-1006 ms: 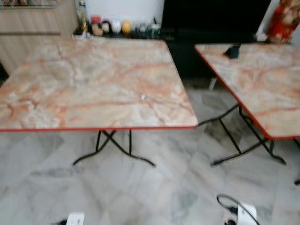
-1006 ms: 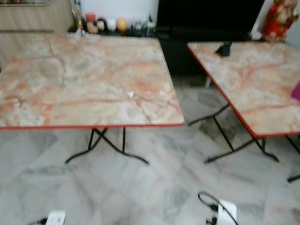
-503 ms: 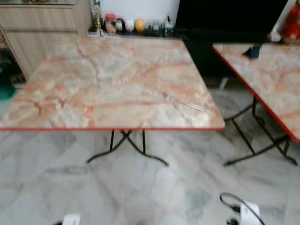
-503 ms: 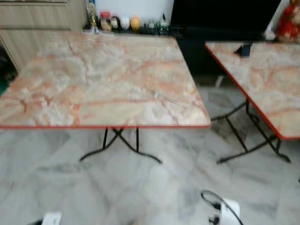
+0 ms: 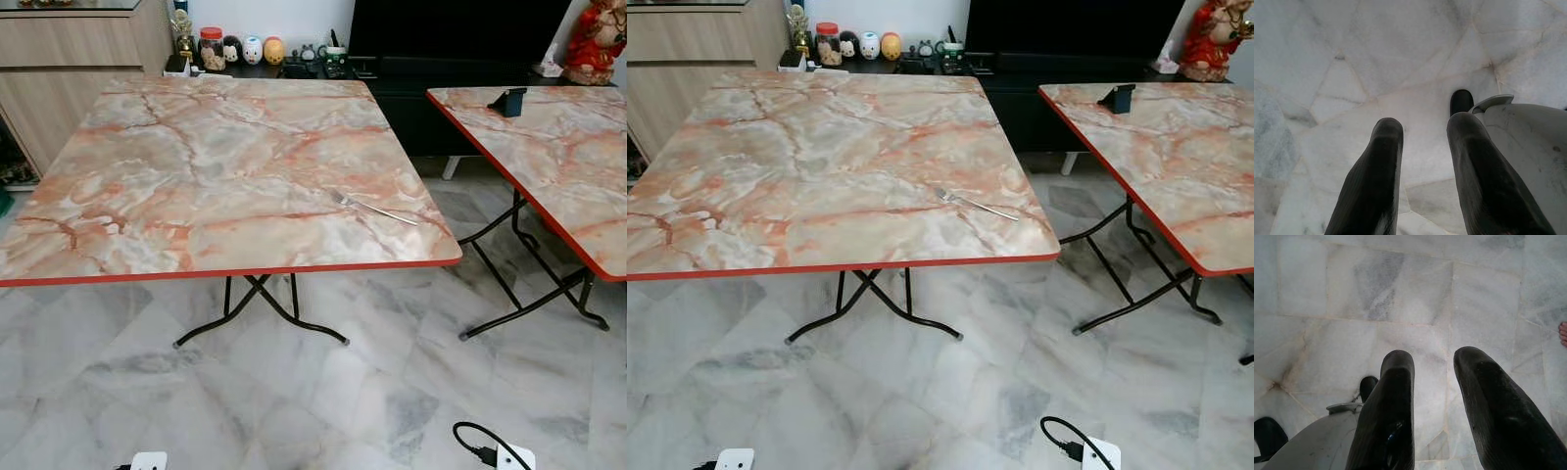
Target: Setting the table
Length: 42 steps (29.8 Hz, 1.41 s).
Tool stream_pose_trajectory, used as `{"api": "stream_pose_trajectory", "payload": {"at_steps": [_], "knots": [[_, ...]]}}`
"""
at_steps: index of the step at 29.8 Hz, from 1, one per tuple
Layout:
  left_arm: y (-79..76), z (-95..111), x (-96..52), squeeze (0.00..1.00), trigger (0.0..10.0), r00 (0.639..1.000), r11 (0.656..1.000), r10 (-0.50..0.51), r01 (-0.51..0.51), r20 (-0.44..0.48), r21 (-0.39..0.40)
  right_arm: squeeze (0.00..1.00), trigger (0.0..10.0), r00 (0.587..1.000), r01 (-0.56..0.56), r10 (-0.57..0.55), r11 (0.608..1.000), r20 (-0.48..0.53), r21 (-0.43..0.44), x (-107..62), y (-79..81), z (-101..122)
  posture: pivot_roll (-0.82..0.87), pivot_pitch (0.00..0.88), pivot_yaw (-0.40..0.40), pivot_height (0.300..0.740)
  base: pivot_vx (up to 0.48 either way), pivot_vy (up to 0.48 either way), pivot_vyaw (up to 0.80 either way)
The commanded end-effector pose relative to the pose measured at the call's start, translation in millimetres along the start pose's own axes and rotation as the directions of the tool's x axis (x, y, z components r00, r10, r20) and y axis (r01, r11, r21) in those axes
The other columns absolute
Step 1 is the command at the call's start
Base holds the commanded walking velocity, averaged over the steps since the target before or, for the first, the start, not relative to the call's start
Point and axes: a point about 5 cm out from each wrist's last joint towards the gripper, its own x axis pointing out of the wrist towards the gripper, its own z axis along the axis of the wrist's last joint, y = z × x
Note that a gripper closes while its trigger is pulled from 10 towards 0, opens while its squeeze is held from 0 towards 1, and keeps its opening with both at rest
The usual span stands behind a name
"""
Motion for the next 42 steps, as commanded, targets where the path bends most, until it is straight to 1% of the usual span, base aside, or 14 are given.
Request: {"api": "stream_pose_trajectory", "payload": {"at_steps": [1,6,8,9,11,13,16,24,30,33,39,40,41,42], "knots": [[-2.3,-4.1,-0.5,0.0,10.0,1.0,1.0,-0.018,0.018,-0.013,-0.002,0.0,10.0,1.0,0.015,-0.015,1.0,0.003,0.008,-0.2,-4.8,-0.2,0.1,0.0,-0.055,0.74,0.0,0.0,0.0],[-1.4,-4.3,-0.5,0.0,10.0,1.0,1.0,-0.015,0.015,-0.019,0.009,0.0,10.0,1.0,0.007,-0.007,1.0,0.013,-0.01,-0.1,-4.1,1.2,0.11,0.0,-0.055,0.74,0.0,0.0,0.0],[-1.2,-4.1,-0.5,0.0,10.0,1.0,1.0,-0.017,0.017,-0.02,0.013,0.0,10.0,1.0,0.002,-0.002,1.0,0.022,-0.011,0.2,-2.8,3.1,0.1,0.0,-0.053,0.74,0.296,0.0,0.26],[-0.7,-3.5,-0.4,0.0,10.0,1.0,1.0,-0.014,0.014,-0.021,0.016,0.0,10.0,0.994,-0.013,0.016,1.0,0.111,-0.021,2.1,12.1,24.1,0.1,0.0,-0.049,0.74,0.315,0.0,0.8],[-0.3,-3.0,-0.3,0.0,10.0,1.0,1.0,-0.012,0.012,-0.02,0.014,0.0,10.0,0.989,-0.013,0.016,1.0,0.149,-0.023,2.4,18.5,33.3,0.1,0.0,-0.048,0.74,0.317,0.0,0.8],[-0.3,-2.7,-0.2,0.0,10.0,1.0,1.0,-0.012,0.012,-0.02,0.012,0.0,10.0,0.989,-0.01,0.013,1.0,0.149,-0.02,2.5,18.6,33.6,0.1,0.0,-0.048,0.74,0.319,0.0,0.8],[0.1,-1.1,0.0,0.0,10.0,1.0,1.0,-0.01,0.01,-0.016,0.009,0.0,10.0,0.989,-0.006,0.005,1.0,0.148,0.002,2.4,18.0,32.9,0.1,0.0,-0.046,0.74,0.319,0.0,0.0],[-0.2,0.6,0.4,0.0,10.0,1.0,1.0,-0.011,0.011,-0.013,0.01,0.0,10.0,0.991,0.002,-0.003,1.0,0.133,0.013,2.2,13.1,28.0,0.1,0.0,-0.048,0.74,0.315,0.0,0.0],[-1.1,1.7,0.6,0.0,10.0,1.0,1.0,-0.009,0.009,-0.009,0.01,0.0,10.0,0.991,0.005,-0.006,1.0,0.135,0.008,2.2,12.0,28.6,0.1,0.0,-0.059,0.74,0.0,0.0,0.0],[-1.6,1.6,0.6,0.0,10.0,1.0,1.0,-0.009,0.009,-0.009,0.007,0.0,10.0,0.99,0.005,-0.003,1.0,0.143,-0.009,2.0,11.7,28.7,0.11,0.0,-0.066,0.74,0.0,0.0,0.0],[-2.7,1.0,0.7,0.0,10.0,1.0,1.0,-0.01,0.01,-0.014,0.005,0.0,10.0,0.983,0.002,0.002,1.0,0.184,-0.022,0.7,11.3,30.1,0.1,0.0,-0.07,0.74,0.0,0.0,0.0],[-3.4,0.7,0.7,0.0,10.0,1.0,1.0,-0.012,0.013,-0.017,0.01,0.0,10.0,0.975,-0.004,0.011,0.999,0.221,-0.035,-0.5,10.7,31.5,0.09,0.0,-0.074,0.74,0.0,0.0,0.0],[-3.8,0.6,0.7,0.0,10.0,1.0,1.0,-0.014,0.014,-0.018,0.014,0.0,10.0,0.972,-0.005,0.014,0.999,0.236,-0.039,-1.1,10.4,31.9,0.09,0.0,-0.076,0.74,0.0,0.0,0.0],[-4.3,0.3,0.7,0.0,10.0,1.0,1.0,-0.015,0.015,-0.018,0.013,0.0,10.0,0.961,0.003,0.009,0.999,0.277,-0.04,-3.0,7.3,32.8,0.09,0.0,-0.077,0.74,0.0,0.0,0.0]]}}
